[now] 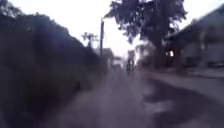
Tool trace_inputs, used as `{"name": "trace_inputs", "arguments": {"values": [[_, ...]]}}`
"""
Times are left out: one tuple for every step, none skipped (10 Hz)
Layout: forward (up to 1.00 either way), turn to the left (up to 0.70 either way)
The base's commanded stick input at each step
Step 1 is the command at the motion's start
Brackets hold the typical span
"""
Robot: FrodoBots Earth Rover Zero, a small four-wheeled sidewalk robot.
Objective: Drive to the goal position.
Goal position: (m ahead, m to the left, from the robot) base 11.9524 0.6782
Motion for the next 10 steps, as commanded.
{"name": "trace_inputs", "arguments": {"values": [[0.70,-0.04],[0.70,-0.11],[0.70,-0.20],[0.70,-0.28],[0.70,-0.35],[0.70,-0.35],[0.70,-0.35],[0.70,-0.32],[0.70,-0.28],[0.70,-0.23]]}}
